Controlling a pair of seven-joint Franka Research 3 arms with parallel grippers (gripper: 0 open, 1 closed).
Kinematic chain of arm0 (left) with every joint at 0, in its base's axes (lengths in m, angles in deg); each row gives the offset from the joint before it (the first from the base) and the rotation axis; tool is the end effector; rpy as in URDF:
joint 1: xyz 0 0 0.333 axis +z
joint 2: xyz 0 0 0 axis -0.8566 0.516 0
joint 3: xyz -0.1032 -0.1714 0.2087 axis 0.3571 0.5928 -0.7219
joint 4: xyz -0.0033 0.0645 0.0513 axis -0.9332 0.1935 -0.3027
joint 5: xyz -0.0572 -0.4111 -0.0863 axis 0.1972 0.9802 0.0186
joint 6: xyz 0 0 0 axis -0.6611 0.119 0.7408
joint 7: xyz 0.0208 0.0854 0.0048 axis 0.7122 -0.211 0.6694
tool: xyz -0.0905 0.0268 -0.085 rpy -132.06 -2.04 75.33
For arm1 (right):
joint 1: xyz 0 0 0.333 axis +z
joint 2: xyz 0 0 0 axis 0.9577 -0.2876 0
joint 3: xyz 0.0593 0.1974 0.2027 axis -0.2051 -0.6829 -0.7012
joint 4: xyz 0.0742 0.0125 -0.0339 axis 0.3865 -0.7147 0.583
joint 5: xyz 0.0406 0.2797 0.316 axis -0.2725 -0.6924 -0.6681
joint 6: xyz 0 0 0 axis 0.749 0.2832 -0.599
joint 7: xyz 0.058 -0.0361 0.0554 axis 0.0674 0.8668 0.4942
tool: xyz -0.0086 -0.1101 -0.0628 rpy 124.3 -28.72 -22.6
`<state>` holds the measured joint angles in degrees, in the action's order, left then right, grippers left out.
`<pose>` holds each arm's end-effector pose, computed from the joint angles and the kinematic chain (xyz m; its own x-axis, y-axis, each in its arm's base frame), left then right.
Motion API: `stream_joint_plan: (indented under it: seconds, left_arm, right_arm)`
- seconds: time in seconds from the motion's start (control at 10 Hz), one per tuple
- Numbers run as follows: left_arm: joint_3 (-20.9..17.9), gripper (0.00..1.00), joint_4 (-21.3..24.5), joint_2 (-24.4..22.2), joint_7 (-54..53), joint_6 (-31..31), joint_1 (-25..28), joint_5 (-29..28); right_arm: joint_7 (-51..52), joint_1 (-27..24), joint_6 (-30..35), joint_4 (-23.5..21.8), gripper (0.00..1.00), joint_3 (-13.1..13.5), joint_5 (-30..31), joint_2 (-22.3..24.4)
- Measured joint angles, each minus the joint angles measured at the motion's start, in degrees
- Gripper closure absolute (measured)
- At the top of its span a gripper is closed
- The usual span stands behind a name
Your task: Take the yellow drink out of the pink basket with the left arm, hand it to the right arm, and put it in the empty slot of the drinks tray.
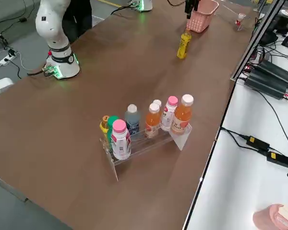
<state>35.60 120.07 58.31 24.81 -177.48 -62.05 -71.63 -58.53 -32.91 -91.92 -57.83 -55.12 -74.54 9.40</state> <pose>0.6481 -0.1178 0.6017 0.9725 0.1931 0.1304 0.1967 -0.9804 -0.0151 0.5874 0.5024 0.4343 0.9842 -0.0972 0.1479 -0.0750 -0.9860 -0.1488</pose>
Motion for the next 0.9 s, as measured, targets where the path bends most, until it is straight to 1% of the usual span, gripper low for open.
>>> stream_joint_plan:
  seconds: [0.1, 0.3, 0.4, 0.5, 0.6, 0.7, 0.8, 0.9]
  left_arm:
    - [-1.89, 0.0, 0.01, -0.12, -0.38, 0.62, 0.71, 1.35]
    - [-2.84, 0.0, 0.11, -0.17, -0.94, 1.01, 3.27, 1.93]
    - [-2.85, 0.0, 0.25, -0.17, -1.68, 1.04, 4.33, 2.04]
    - [-2.87, 0.0, 0.45, -0.16, -2.24, 1.05, 4.82, 2.13]
    - [-2.94, 0.0, 0.68, -0.14, -2.4, 1.05, 4.95, 2.14]
    - [-3.02, 0.0, 0.83, -0.14, -2.4, 1.05, 5.0, 2.61]
    - [-3.05, 0.0, 0.95, -0.09, -2.56, 1.06, 5.27, 3.37]
    - [-3.01, 0.0, 1.08, 0.11, -3.92, 1.06, 5.82, 3.65]
  right_arm:
    - [-1.12, 2.22, -1.65, 0.31, 0.01, 0.3, 1.76, -2.35]
    - [-2.12, 6.05, -2.66, 0.52, 0.04, 2.05, 5.28, -5.79]
    - [-2.29, 6.52, -2.67, 0.69, 0.06, 2.4, 5.65, -6.44]
    - [-2.29, 6.49, -2.65, 0.81, 0.13, 2.68, 5.68, -6.6]
    - [-3.29, 6.46, -2.62, 0.83, 0.15, 2.97, 5.68, -6.6]
    - [-4.96, 6.45, -2.52, 0.83, 0.18, 3.11, 5.68, -6.74]
    - [-6.7, 6.36, -2.82, 0.83, 0.22, 3.18, 5.66, -7.2]
    - [-8.72, 6.07, -4.15, 0.84, 0.25, 3.25, 5.14, -7.89]
